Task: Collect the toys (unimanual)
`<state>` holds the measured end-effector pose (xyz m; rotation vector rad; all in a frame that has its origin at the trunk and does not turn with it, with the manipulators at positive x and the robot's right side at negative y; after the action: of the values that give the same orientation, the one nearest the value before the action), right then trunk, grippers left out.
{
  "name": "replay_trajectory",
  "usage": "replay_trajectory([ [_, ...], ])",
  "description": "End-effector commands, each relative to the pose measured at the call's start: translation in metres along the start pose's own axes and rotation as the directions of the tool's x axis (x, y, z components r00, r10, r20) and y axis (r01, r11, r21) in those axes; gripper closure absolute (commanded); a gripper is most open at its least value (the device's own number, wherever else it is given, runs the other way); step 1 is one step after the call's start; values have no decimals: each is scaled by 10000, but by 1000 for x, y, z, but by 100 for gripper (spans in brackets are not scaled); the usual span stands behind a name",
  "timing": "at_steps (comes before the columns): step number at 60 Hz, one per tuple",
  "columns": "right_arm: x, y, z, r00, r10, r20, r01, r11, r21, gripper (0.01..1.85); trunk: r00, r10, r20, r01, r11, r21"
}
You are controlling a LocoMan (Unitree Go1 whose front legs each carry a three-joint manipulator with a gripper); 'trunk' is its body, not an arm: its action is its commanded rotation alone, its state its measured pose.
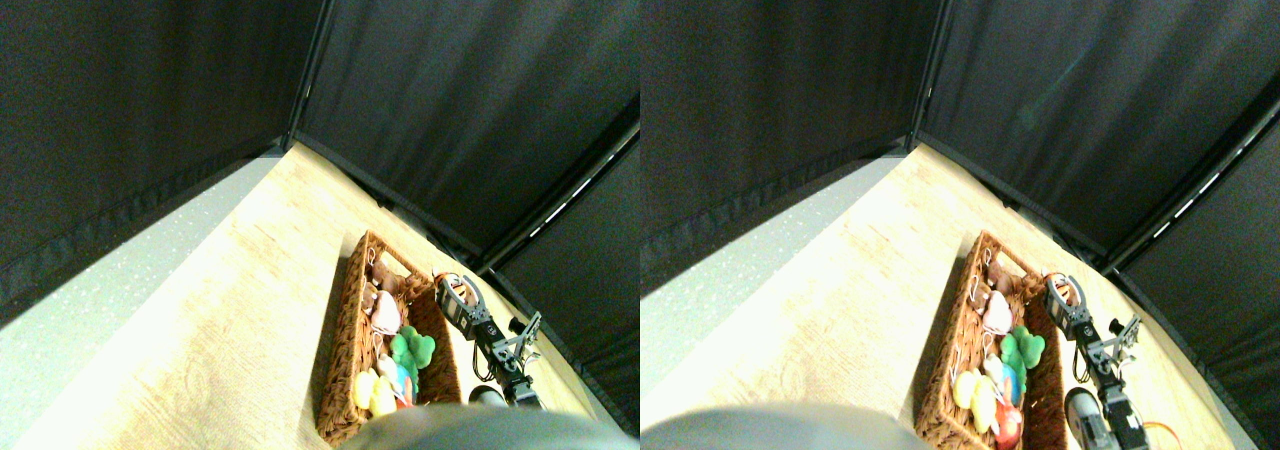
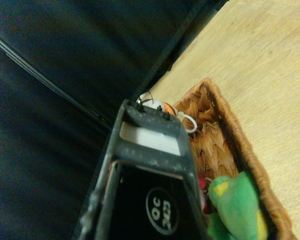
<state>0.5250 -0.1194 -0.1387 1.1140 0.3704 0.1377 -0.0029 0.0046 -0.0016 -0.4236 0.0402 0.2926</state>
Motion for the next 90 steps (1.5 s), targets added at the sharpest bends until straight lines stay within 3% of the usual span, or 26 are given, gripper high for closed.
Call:
replay_trajectory([
  [1, 7, 6, -2, 9993, 352, -110, -352, 9994, -2, 167, 9996, 234, -125, -234, 9997, 14],
  [5, 12, 5, -7, 9997, 235, -73, -236, 9997, -53, 168, 9995, 257, -162, -256, 9997, 23],
  [8, 14, 4, -11, 9994, -265, -225, 266, 9996, 32, 172, 9995, 250, -176, -249, 9997, 53],
  [12, 11, 2, -10, 9949, -802, -608, 779, 9962, -384, 107, 9996, 175, -217, -172, 9998, 123],
  [13, 11, 2, -10, 9949, -802, -608, 779, 9962, -384, 107, 9996, 152, -224, -149, 9998, 144],
  [17, 8, -1, -6, 9926, -964, -741, 937, 9948, -398, 69, 9996, 83, -261, -78, 9997, 210],
  [20, 7, -2, -3, 9927, -965, -725, 936, 9947, -419, 59, 9996, 23, -289, -15, 9996, 274],
  [36, -7, -14, 26, 9964, -842, -51, 839, 9951, -520, 63, 9976, -487, -496, 524, 9956, 776],
  [41, -20, -27, 47, 9933, -901, 729, 907, 9959, -49, 74, 9959, -671, -599, 727, 9926, 970],
  [48, -33, -45, 72, 9841, -795, 1588, 710, 9958, 585, 92, 9911, -1085, -773, 1178, 9847, 1283],
  [52, -49, -54, 87, 9623, -882, 2572, 786, 9958, 474, 98, 9879, -1295, -852, 1409, 9793, 1450],
  [55, -58, -58, 93, 9550, -796, 2857, 729, 9968, 341, 99, 9845, -1484, -939, 1620, 9740, 1584],
  [58, -70, -62, 100, 9369, -745, 3416, 748, 9971, 122, 101, 9805, -1689, -1005, 1844, 9673, 1741],
  [60, -76, -65, 104, 9314, -644, 3582, 624, 9979, 173, 105, 9786, -1774, -1039, 1940, 9642, 1805],
  [61, -76, -65, 104, 9314, -644, 3582, 624, 9979, 173, 105, 9780, -1798, -1057, 1968, 9633, 1825],
  [66, -94, -69, 108, 9055, -863, 4155, 771, 9963, 389, 100, 9730, -1995, -1158, 2193, 9557, 1964],
  [72, -105, -76, 108, 8981, -968, 4290, 771, 9950, 631, 95, 9703, -2084, -1228, 2303, 9510, 2062],
  [81, -118, -88, 95, 9065, -1108, 4075, 809, 9927, 900, 95, 9686, -2128, -1289, 2365, 9485, 2107],
  [90, -125, -92, 78, 8954, -1516, 4187, 959, 9838, 1512, 95, 9674, -2180, -1292, 2412, 9483, 2062],
])
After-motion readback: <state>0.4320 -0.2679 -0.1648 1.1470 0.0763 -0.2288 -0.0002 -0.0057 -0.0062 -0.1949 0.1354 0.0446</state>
